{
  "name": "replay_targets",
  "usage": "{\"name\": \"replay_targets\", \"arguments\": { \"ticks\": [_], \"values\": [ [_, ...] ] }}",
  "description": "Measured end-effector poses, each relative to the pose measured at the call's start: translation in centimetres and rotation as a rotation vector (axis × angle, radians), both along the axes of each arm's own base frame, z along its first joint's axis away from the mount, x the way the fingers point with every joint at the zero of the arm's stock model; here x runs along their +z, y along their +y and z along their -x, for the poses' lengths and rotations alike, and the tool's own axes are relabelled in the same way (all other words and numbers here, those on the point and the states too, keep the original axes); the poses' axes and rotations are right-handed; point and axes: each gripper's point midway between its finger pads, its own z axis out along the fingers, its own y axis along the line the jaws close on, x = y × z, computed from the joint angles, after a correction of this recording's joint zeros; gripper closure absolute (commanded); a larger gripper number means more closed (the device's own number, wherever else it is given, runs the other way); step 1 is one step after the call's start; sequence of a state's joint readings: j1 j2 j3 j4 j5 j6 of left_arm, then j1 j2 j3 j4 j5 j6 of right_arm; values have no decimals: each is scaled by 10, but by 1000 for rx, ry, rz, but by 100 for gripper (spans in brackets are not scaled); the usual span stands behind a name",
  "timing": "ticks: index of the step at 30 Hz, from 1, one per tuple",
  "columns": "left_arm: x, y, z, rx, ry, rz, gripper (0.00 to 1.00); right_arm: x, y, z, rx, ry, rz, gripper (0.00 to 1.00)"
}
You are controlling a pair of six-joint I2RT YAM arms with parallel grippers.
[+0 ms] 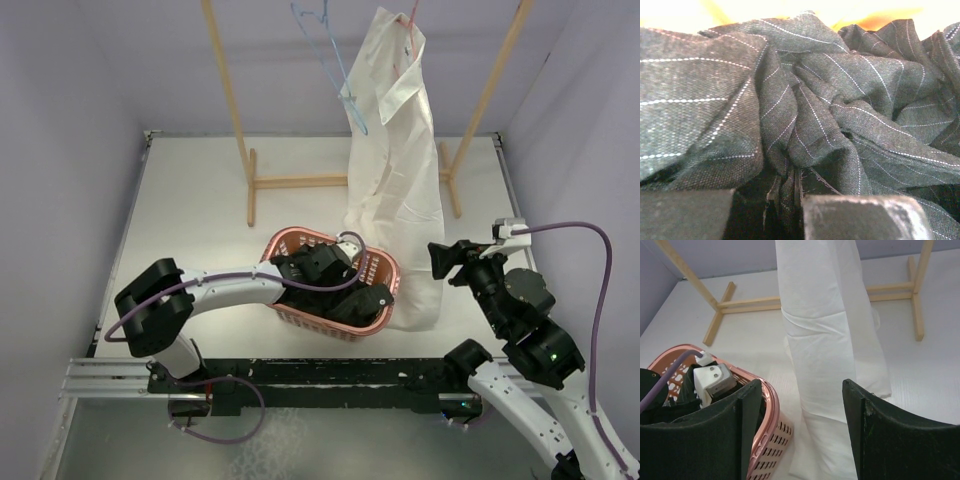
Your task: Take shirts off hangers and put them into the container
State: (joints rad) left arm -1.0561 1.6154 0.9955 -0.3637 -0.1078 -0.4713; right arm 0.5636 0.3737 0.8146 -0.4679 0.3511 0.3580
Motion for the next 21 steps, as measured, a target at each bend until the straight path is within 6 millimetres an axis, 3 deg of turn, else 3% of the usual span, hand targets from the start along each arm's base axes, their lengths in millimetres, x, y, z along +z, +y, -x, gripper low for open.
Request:
{"name": "replay_targets", "arguments": {
  "ticks": [5,12,17,19,21],
  "values": [
    [-4,7,-10,71,-3,6,88,-1,1,-1,0,6,1,32],
    [-10,40,-42,273,-5,49,89,-3,2,-3,0,16,3,32],
    [-8,46,-49,346,-15,78,89,-3,2,-3,0,17,4,32],
    [-6,46,-49,350,-17,87,87,-3,2,-3,0,17,4,32],
    [-1,48,-47,349,-20,94,76,-4,3,-3,0,19,5,32]
  ]
}}
